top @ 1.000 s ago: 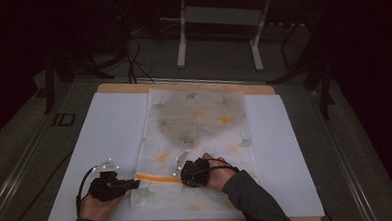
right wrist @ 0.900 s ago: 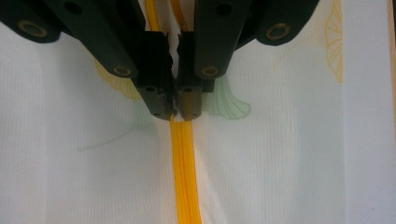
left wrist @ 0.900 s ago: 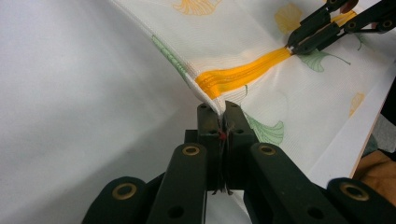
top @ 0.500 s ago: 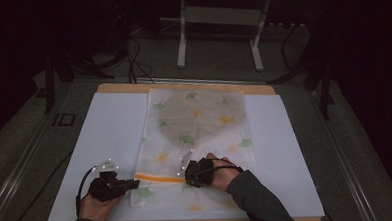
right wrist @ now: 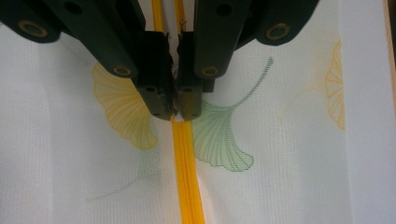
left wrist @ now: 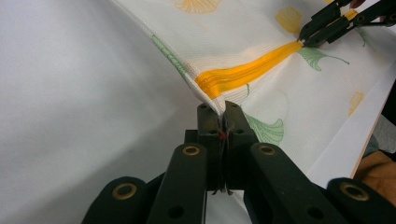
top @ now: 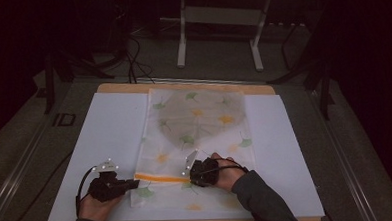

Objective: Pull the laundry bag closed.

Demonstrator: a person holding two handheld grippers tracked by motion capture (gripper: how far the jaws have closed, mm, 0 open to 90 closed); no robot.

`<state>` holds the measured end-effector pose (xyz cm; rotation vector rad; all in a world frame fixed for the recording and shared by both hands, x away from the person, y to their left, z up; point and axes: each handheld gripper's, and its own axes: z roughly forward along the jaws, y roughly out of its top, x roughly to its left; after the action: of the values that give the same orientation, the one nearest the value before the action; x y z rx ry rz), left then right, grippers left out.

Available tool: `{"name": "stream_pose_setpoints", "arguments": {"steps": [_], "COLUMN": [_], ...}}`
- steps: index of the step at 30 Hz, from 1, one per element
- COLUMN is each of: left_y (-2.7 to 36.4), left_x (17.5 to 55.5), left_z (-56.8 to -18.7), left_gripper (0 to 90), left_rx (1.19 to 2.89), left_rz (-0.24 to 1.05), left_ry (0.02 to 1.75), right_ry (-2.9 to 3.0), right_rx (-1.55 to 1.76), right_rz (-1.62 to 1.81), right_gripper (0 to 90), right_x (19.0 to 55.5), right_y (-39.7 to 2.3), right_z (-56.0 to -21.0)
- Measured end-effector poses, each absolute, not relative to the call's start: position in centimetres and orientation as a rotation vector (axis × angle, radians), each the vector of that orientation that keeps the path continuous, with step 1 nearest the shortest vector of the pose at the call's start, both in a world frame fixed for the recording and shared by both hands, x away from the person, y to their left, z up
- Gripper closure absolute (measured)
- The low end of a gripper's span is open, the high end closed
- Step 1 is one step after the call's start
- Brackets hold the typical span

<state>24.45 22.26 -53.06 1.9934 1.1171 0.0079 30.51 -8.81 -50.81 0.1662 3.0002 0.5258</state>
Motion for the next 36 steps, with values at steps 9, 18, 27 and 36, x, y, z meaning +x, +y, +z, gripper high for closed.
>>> {"name": "stream_pose_setpoints", "arguments": {"steps": [9, 18, 27, 36], "left_y": [22.3, 22.4, 22.4, 22.4], "left_x": [24.5, 24.5, 24.4, 24.4], "left_z": [-53.1, -53.1, -53.1, -53.1], "left_gripper": [88.3, 88.3, 88.3, 88.3], "left_rx": [1.993, 1.994, 1.993, 1.991], "left_rz": [0.008, 0.011, 0.012, 0.012], "left_ry": [1.117, 1.119, 1.119, 1.121], "right_ry": [3.003, 3.0, 2.996, 2.992], "right_rx": [0.166, 0.191, 0.215, 0.225], "right_rz": [0.511, 0.483, 0.475, 0.469], "right_gripper": [85.0, 84.9, 84.9, 84.9], "right_x": [30.5, 30.6, 30.6, 30.6], "right_y": [-9.3, -10.5, -11.6, -12.4], "right_z": [-50.8, -50.6, -50.6, -50.6]}}
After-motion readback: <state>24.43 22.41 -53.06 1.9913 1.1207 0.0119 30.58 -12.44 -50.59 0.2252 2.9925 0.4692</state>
